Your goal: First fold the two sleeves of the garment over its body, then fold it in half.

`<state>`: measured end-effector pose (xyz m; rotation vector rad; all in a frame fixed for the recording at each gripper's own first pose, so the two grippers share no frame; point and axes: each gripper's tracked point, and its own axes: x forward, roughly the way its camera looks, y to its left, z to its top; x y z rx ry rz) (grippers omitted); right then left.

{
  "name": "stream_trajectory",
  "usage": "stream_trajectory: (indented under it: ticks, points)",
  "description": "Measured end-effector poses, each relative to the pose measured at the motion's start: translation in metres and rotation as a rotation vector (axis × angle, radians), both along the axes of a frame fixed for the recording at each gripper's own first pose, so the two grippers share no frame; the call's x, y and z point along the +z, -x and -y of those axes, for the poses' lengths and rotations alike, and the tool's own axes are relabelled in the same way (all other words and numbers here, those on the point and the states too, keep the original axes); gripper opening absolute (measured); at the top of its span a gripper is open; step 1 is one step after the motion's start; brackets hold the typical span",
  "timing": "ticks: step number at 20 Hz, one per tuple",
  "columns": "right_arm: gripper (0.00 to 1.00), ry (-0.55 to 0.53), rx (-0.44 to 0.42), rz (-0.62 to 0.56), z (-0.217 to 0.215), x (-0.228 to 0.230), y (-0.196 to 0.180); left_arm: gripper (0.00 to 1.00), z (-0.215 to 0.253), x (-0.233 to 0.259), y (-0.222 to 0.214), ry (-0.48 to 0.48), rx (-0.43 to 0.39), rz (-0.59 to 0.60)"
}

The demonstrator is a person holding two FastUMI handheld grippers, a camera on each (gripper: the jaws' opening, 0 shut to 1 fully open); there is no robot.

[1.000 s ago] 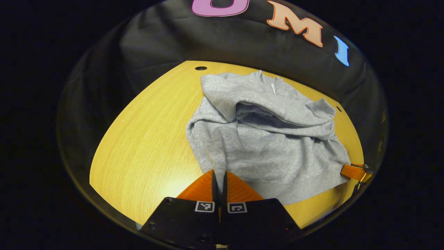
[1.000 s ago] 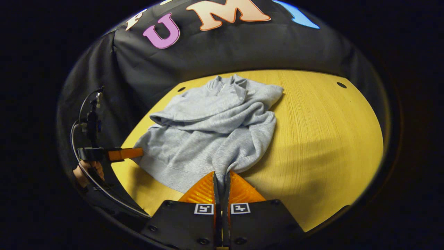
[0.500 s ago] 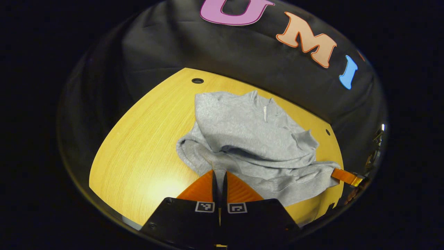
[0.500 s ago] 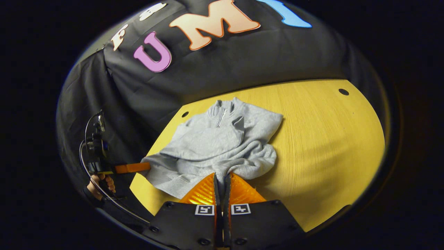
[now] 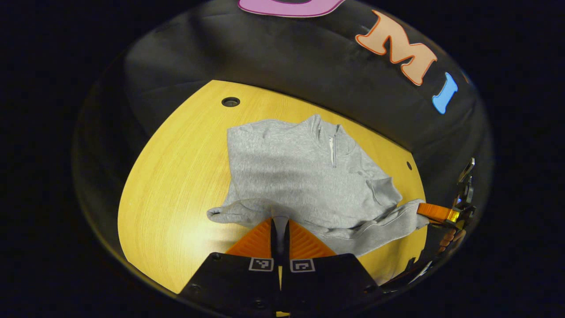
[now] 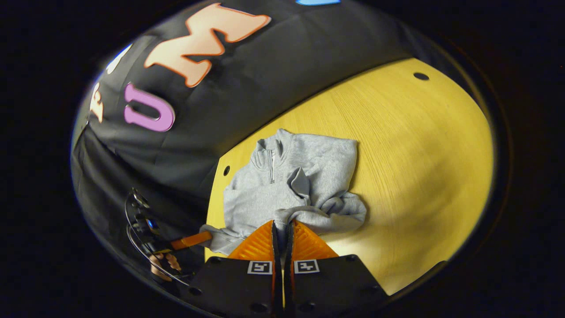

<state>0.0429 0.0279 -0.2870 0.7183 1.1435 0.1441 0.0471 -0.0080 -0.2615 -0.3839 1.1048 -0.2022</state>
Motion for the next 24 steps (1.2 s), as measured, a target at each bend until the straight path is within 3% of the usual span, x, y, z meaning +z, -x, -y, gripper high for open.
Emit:
stream_trajectory:
  ticks: [3, 9, 12, 13, 14, 17, 18, 20, 21, 24]
  points:
    - [0.04, -0.047, -0.070, -0.074, 0.004, -0.009, -0.019, 0.00, -0.001, -0.008, -0.022, 0.080, 0.015, -0.068]
    - [0.03, -0.142, -0.207, -0.291, 0.002, -0.061, -0.039, 0.00, 0.002, -0.058, -0.035, 0.181, 0.070, -0.327]
    - [0.16, -0.184, -0.306, -0.302, 0.006, -0.068, -0.058, 0.09, -0.003, -0.063, -0.049, 0.221, 0.145, -0.358]
    - [0.33, -0.167, -0.327, -0.263, 0.012, -0.066, -0.067, 0.11, -0.008, -0.064, -0.057, 0.198, 0.153, -0.324]
    - [0.50, -0.152, -0.344, -0.216, 0.016, -0.061, -0.075, 0.24, -0.017, -0.063, -0.069, 0.160, 0.173, -0.265]
    - [1.00, -0.011, -0.355, -0.081, 0.039, -0.049, -0.085, 0.85, -0.040, -0.042, -0.104, 0.052, 0.207, -0.053]
    - [0.88, 0.023, -0.355, -0.042, 0.042, -0.042, -0.086, 0.97, -0.048, -0.035, -0.113, 0.013, 0.209, 0.010]
    - [0.91, 0.103, -0.368, 0.051, 0.053, -0.025, -0.089, 0.96, -0.062, -0.012, -0.129, -0.047, 0.206, 0.133]
    - [0.97, 0.149, -0.366, 0.108, 0.060, -0.015, -0.092, 0.96, -0.066, 0.000, -0.136, -0.075, 0.202, 0.187]
    - [0.98, 0.287, -0.325, 0.284, 0.070, 0.027, -0.092, 0.96, -0.071, 0.047, -0.144, -0.124, 0.208, 0.363]
